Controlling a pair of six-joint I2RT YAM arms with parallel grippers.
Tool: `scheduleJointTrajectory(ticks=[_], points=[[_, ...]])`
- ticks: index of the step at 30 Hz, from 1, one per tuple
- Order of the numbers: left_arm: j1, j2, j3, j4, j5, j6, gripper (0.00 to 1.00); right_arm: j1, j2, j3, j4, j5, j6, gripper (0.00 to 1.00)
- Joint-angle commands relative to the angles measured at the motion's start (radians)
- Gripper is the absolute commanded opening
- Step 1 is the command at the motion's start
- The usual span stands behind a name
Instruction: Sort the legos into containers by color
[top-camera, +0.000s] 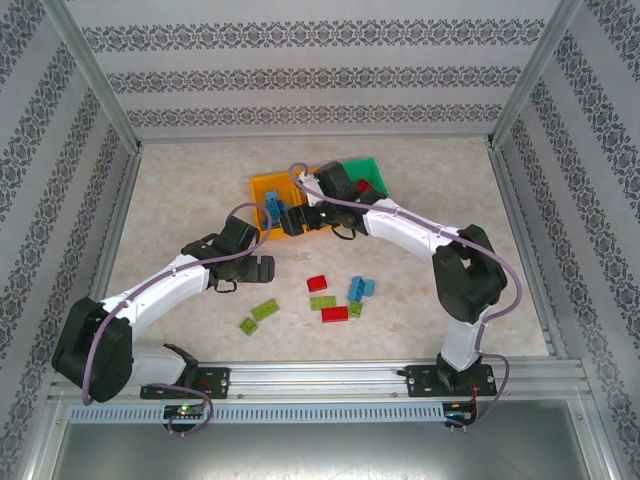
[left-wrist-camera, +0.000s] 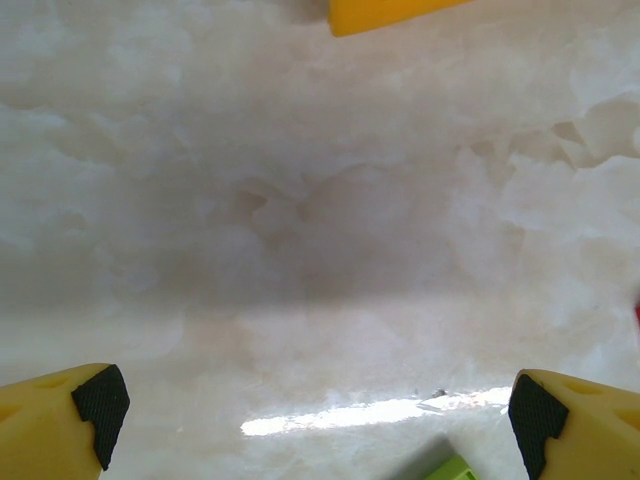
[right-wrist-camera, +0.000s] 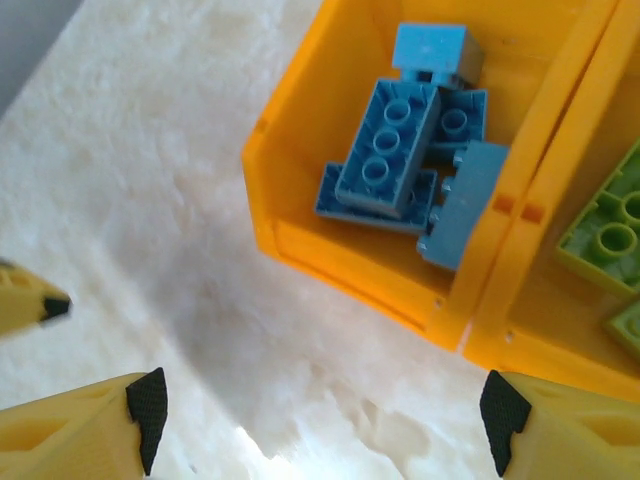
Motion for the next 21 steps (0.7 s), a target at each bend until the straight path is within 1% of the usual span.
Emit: scheduleJointTrajectory(ticks=[1, 3, 6, 11, 14, 17, 21], points=[[0.042, 0.004, 0.016, -0.067, -0.068, -0.029, 0.99, 0.028, -0.067, -0.077, 0.02, 0.002, -0.259, 0.86], [0.088, 0.003, 0.01, -0.069, -0.059, -0.032, 0.99, 0.055, -0.083, -0.1, 0.003, -0.013, -0.34, 0.86], [0.169, 0.008, -0.003, -0.047, -0.01, -0.037, 0.99, 0.116, -0.084, -0.118, -0.023, -0.032, -0.435, 0.86], [0.285, 0.028, -0.003, -0.016, 0.072, -0.02, 0.99, 0.271, -0.041, -0.112, -0.05, 0.023, -0.562, 0.86], [0.346, 0.028, -0.005, -0.002, 0.127, -0.008, 0.99, 0.337, 0.01, -0.079, -0.078, 0.06, -0.623, 0.87], [0.401, 0.031, -0.01, 0.013, 0.178, -0.001, 0.99, 0.383, 0.063, -0.041, -0.109, 0.087, -0.672, 0.86], [0.455, 0.043, -0.019, 0.034, 0.245, -0.007, 0.99, 0.419, 0.14, 0.009, -0.132, 0.106, -0.714, 0.87]])
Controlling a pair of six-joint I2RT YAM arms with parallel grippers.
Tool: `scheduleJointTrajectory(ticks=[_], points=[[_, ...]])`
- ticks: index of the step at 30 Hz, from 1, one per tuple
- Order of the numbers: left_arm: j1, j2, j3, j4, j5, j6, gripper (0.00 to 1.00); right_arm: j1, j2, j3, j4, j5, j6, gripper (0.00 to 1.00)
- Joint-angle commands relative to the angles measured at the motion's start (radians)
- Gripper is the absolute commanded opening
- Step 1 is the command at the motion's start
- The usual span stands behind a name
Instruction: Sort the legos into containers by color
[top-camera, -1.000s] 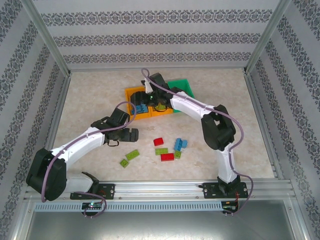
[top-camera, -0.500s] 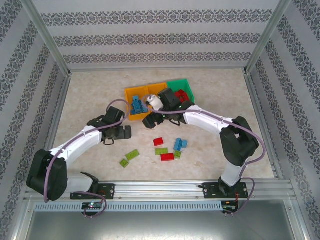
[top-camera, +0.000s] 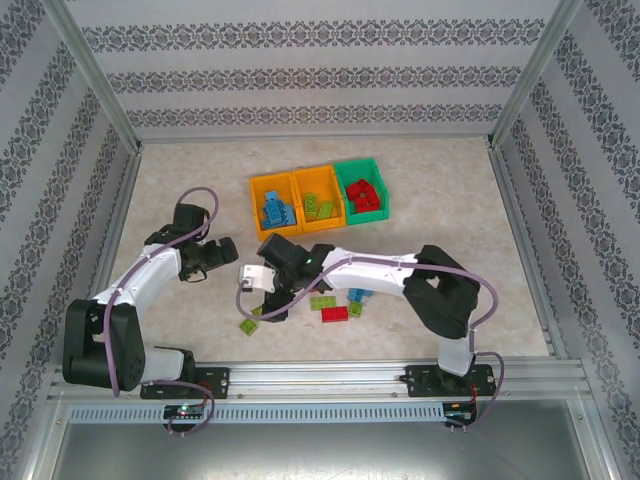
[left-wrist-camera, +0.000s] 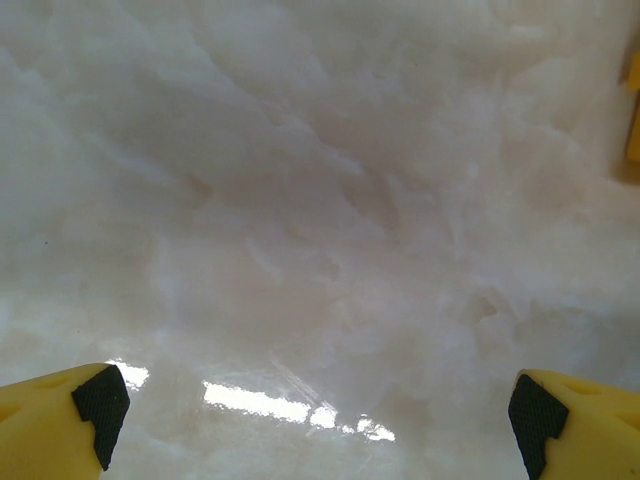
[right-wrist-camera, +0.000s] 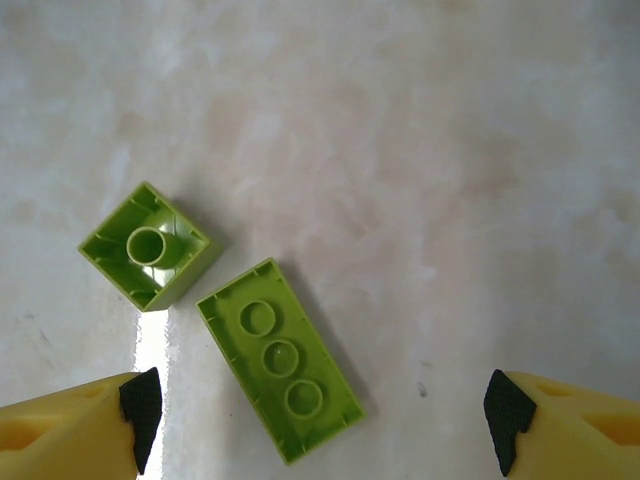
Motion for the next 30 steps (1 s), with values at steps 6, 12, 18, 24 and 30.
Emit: scheduleJointTrajectory(ticks=[6, 12, 18, 24, 30], points=[[0.037, 0.024, -0.02, 0.033, 0.101, 0.016, 0.99, 0.022, 0.112, 0.108, -0.063, -0.002, -0.104, 0.86], [0.039, 0.028, -0.021, 0.035, 0.11, 0.021, 0.99, 0.022, 0.185, 0.173, -0.132, -0.004, -0.137, 0.83], [0.039, 0.027, -0.026, 0.036, 0.115, 0.022, 0.99, 0.036, 0.194, 0.168, -0.157, -0.001, -0.144, 0.81], [0.039, 0.034, -0.033, 0.049, 0.125, 0.017, 0.99, 0.039, 0.215, 0.177, -0.16, 0.035, -0.136, 0.74], [0.038, 0.026, -0.038, 0.043, 0.123, 0.019, 0.99, 0.039, 0.227, 0.177, -0.159, 0.108, -0.136, 0.55]])
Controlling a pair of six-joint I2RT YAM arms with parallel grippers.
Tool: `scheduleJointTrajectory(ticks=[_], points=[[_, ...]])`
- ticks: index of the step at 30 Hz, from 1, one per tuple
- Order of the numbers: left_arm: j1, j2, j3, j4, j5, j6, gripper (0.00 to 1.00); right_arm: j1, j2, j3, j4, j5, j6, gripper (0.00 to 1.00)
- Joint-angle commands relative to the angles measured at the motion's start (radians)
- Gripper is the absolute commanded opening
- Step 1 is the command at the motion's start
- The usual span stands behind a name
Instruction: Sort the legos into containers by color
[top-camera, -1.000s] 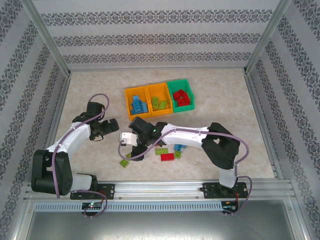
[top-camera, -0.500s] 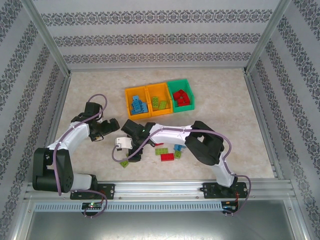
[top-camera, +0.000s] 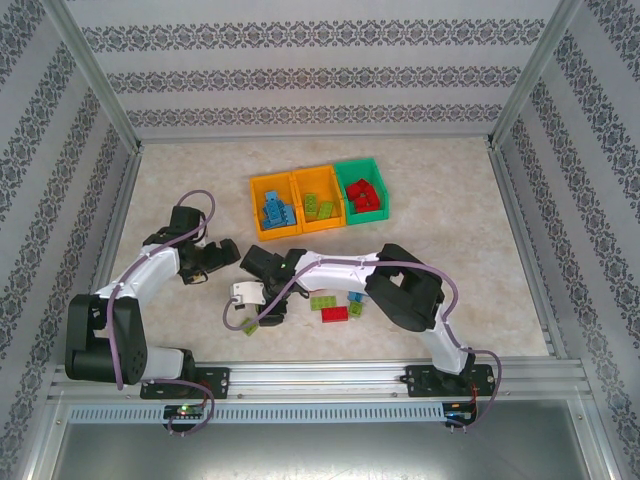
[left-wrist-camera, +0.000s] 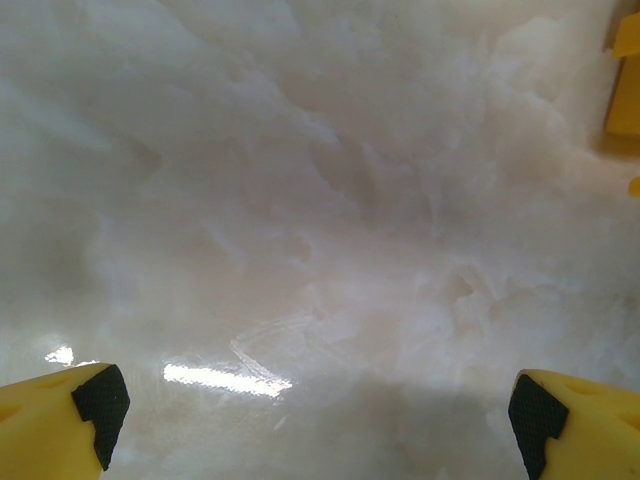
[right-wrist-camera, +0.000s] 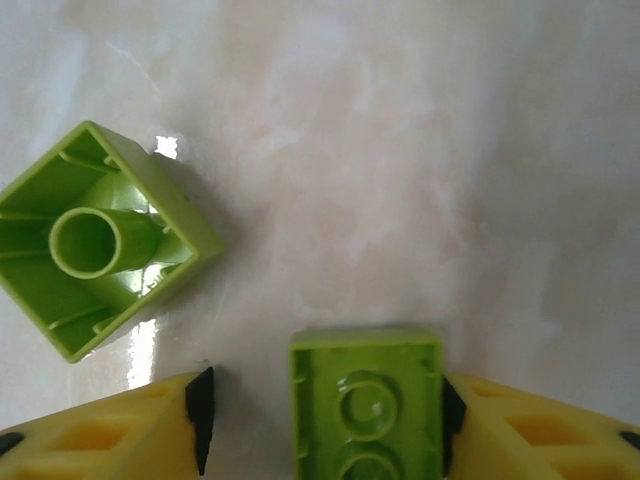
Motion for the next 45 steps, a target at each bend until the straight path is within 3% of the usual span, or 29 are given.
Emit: scheduleJointTrajectory(ticks=[1, 4, 11, 15, 25, 31, 35, 45], points=[[0.013, -0.002, -0.012, 0.016, 0.008, 0.017, 0.99, 0.006, 0.029, 0.005, -0.013, 0.096, -0.01, 0.55], [0.014, -0.006, -0.013, 0.018, 0.009, 0.017, 0.99, -0.001, 0.003, -0.032, 0.023, 0.115, 0.01, 0.59], [0.014, -0.01, -0.014, 0.014, 0.011, 0.013, 0.99, -0.011, -0.025, -0.045, 0.039, 0.132, 0.032, 0.39], [0.014, -0.028, -0.015, 0.003, -0.007, 0.011, 0.99, -0.053, -0.066, -0.058, 0.069, 0.069, 0.115, 0.28], [0.004, -0.109, -0.035, -0.042, -0.057, 0.01, 1.0, -0.222, -0.198, -0.088, 0.171, -0.018, 0.321, 0.22], [-0.081, -0.142, -0.062, -0.07, -0.09, -0.003, 1.0, -0.387, -0.18, 0.021, 0.164, 0.044, 0.534, 0.23], [-0.129, -0.166, -0.09, -0.081, -0.124, -0.028, 1.0, -0.472, -0.105, 0.17, 0.066, 0.112, 0.66, 0.21], [-0.27, -0.21, -0.1, -0.113, -0.195, -0.087, 1.0, -0.554, 0.068, 0.436, -0.082, 0.188, 0.809, 0.26]])
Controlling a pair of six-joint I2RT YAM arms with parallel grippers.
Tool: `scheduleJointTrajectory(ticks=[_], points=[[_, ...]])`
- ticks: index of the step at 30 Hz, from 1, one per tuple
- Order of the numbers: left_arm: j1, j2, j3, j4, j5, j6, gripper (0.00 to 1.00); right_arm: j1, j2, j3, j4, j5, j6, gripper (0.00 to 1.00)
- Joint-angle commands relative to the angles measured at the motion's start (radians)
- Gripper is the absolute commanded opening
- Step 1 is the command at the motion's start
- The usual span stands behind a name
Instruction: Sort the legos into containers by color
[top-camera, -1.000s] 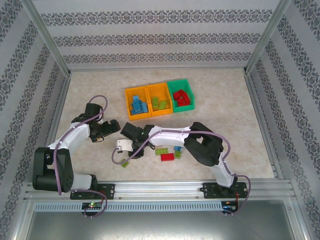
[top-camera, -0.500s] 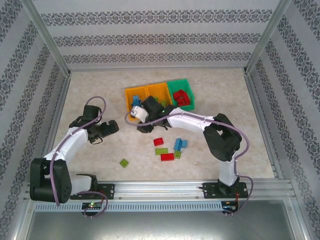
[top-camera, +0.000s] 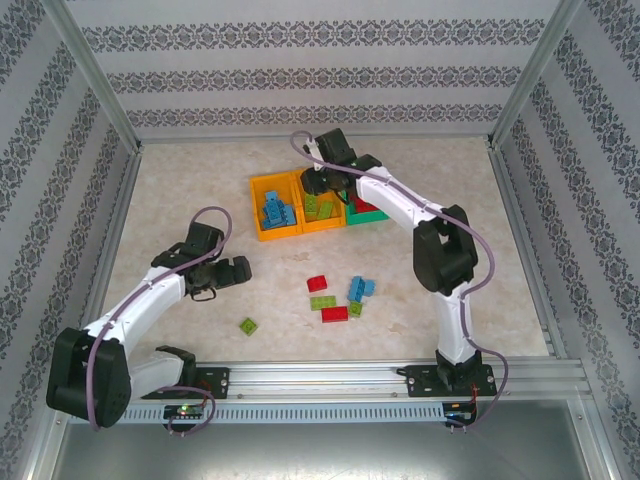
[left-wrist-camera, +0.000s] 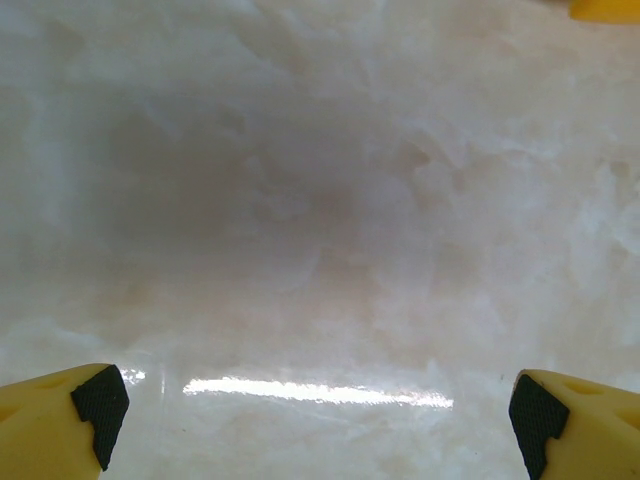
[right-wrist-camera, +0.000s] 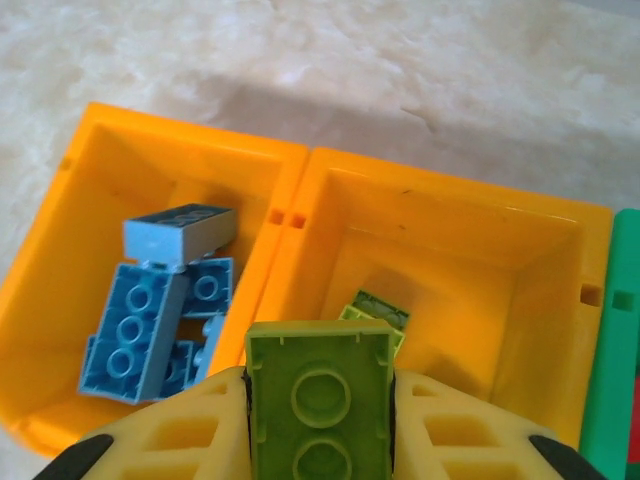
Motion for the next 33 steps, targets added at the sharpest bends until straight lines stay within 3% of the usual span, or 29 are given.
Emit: scheduleJointTrajectory(ticks=[1, 4, 13, 19, 22, 28, 33], points=[[-0.053, -0.012, -0.006, -0.059, -0.068, -0.04, 1.0, -0.008, 0.072, 0.093, -0.119, 0.061, 0.079, 0.28], [-0.1, -0.017, -0.024, -0.068, -0.082, -0.068, 1.0, -0.016, 0.108, 0.135, -0.161, 0.093, 0.109, 0.35], [-0.207, -0.035, -0.038, -0.135, -0.072, -0.176, 1.0, -0.039, 0.147, 0.167, -0.196, 0.127, 0.143, 0.35], [-0.248, -0.079, -0.053, -0.219, -0.046, -0.271, 1.0, -0.043, 0.16, 0.179, -0.205, 0.125, 0.14, 0.46], [-0.266, -0.113, -0.07, -0.254, -0.047, -0.318, 1.0, -0.042, 0.147, 0.16, -0.19, 0.114, 0.147, 0.59], [-0.33, -0.091, -0.068, -0.267, -0.038, -0.341, 1.0, -0.034, 0.067, 0.079, -0.092, 0.048, 0.189, 0.69], [-0.392, -0.071, -0.078, -0.253, -0.025, -0.471, 0.99, -0.026, 0.011, 0.029, -0.048, 0.018, 0.211, 0.71]])
